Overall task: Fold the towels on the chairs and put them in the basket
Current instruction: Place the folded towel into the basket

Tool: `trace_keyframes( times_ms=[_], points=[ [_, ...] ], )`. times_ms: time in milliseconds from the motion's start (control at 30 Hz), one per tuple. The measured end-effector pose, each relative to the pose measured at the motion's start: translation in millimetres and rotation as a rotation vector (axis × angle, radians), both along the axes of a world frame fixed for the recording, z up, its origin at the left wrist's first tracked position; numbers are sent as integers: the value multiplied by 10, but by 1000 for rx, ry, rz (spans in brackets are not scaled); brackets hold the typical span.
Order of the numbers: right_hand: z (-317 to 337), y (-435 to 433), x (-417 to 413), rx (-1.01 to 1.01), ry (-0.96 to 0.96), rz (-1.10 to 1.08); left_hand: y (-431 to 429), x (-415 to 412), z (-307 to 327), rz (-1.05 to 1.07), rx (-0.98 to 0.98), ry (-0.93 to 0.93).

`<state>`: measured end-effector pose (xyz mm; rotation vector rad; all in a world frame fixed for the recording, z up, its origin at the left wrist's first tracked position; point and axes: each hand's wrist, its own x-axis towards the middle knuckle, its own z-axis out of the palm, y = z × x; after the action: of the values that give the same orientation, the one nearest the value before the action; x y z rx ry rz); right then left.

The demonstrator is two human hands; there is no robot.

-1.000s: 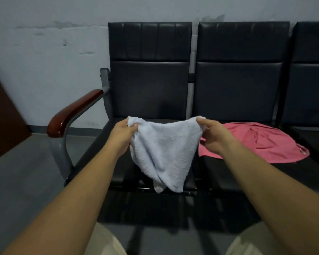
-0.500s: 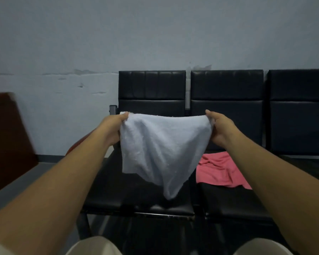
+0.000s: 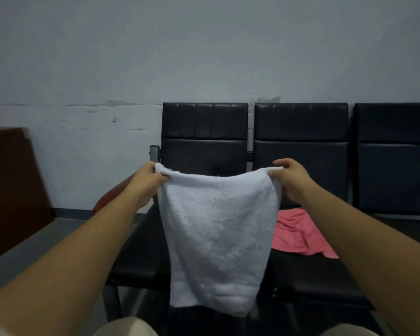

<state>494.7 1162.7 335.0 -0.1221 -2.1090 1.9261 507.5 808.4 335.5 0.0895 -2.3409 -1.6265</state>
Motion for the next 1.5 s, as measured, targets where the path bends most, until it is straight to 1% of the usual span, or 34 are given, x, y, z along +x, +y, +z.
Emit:
trace_keyframes(
  times_ms=[67,100,133,167,200,233,267,300,400,467,600,700,767,833,900,1000,1033,1100,1167,1267,1333,1400,1433,1500],
  points=[
    [-75,41,-105,241,18,-7,-85,-103,-83,65,-319,32],
    [-114,42,-174,357,20,-3,-114,-164,-127,100,-410,35],
    [-154,29,-244,461,7,-1,-119,-209,-161,134,-425,28],
    [-225,9,-326,521,-16,5,-120,-270,-228,158,-395,12],
    [-310,-15,-417,521,-52,6,-112,-332,-289,162,-302,-12],
    [-388,-40,-512,476,-79,3,-98,-413,-352,148,-208,-18],
    [-460,-70,-621,387,-111,-9,-77,-508,-407,124,-145,-23],
    [-494,-101,-707,292,-135,-30,-73,-612,-438,98,-147,-20],
    [-427,-159,-1045,88,-137,-119,-121,-935,-346,53,-339,-33],
    [-246,-192,-1299,43,-72,-167,-187,-1182,-183,66,-342,9],
    [264,-239,-1621,-42,71,-166,-170,-1510,306,162,-108,191],
    [640,-257,-1630,-154,161,-129,-84,-1561,671,167,-39,304],
    [767,-256,-1557,-226,184,-106,-82,-1520,805,157,-10,343],
    [735,-251,-1468,-244,169,-90,-137,-1424,795,148,7,339],
    [557,-227,-1400,-254,145,-93,-170,-1305,679,139,26,286],
    [30,-210,-1287,-277,32,-125,-227,-1082,213,200,47,119],
    [-175,-225,-1217,-250,-35,-129,-243,-1025,-8,199,46,57],
    [-669,-290,-1043,-118,-159,-130,-271,-862,-507,162,16,-57],
    [-1225,-379,-810,-23,-237,-99,-316,-684,-1032,125,-38,-178],
    [-1953,-432,-534,217,-395,-69,-376,-429,-1752,108,-143,-374],
    [-2185,-406,-429,412,-521,23,-412,-325,-2081,78,-261,-543],
    [-2187,-391,-358,573,-629,140,-477,-277,-2227,43,-372,-678],
    [-2179,-373,-340,648,-638,168,-514,-260,-2267,36,-412,-707],
    [-2164,-337,-330,810,-583,178,-567,-245,-2285,29,-437,-685]
  ],
)
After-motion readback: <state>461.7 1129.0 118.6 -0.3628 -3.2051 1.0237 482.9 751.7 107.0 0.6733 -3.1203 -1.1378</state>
